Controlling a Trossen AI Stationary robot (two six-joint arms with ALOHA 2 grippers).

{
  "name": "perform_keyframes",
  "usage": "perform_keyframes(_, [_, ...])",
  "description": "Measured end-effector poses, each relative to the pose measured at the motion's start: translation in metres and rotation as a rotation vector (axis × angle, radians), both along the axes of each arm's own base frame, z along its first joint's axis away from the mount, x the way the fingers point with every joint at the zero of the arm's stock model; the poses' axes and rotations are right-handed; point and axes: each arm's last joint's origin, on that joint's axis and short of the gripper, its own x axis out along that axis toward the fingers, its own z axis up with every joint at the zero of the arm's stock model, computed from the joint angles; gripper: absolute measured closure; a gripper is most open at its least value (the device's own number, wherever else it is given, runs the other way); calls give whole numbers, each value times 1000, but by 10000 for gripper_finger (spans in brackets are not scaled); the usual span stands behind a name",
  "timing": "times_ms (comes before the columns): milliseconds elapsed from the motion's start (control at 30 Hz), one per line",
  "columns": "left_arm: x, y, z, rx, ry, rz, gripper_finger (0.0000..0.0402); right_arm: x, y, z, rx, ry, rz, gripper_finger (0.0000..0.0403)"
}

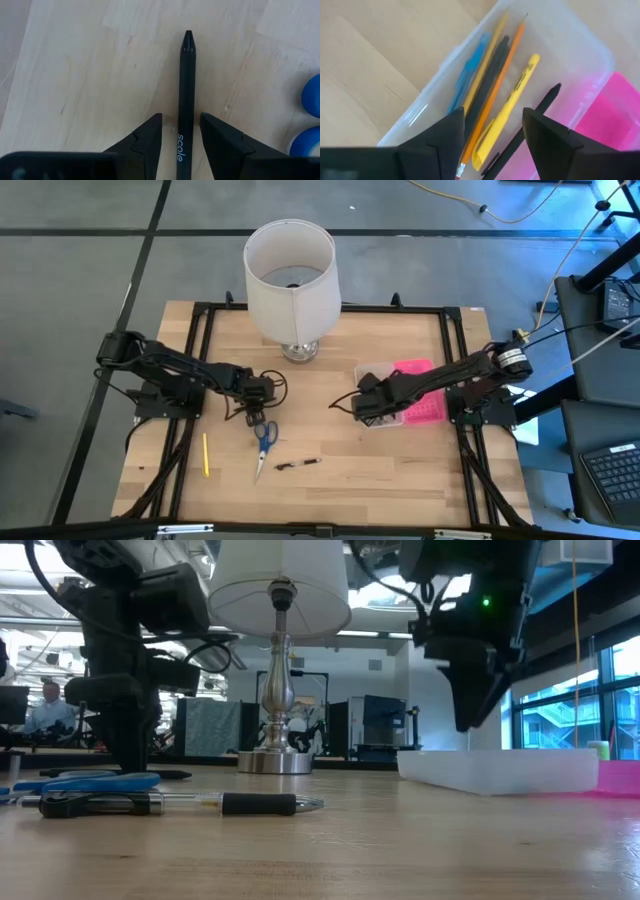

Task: Pick & place school supplies into a supply box
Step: Put the black pen into the supply box

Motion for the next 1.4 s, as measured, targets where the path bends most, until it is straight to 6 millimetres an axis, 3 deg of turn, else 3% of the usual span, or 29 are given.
perform_keyframes(167, [0,0,-4,-5,29,-17,283,-3,-2,9,-32,-29,20,199])
perform_keyframes(500, [2,-1,-4,6,13,-103,364,5,3,11,46,-43,242,199])
perform_keyframes(667, [2,-1,-4,5,11,-100,386,0,3,7,64,-61,260,199])
perform_keyframes(833, [2,-5,-4,15,10,-115,374,-23,-1,0,88,-249,281,199])
perform_keyframes(1033, [2,-5,0,38,-30,-138,377,-48,-6,5,75,-498,349,199])
perform_keyframes(1200, [10,-6,10,41,-166,-183,380,-47,-6,10,10,-693,465,198])
perform_keyframes(1400, [25,-10,20,3,-347,-279,379,-41,-5,9,-78,-802,572,198])
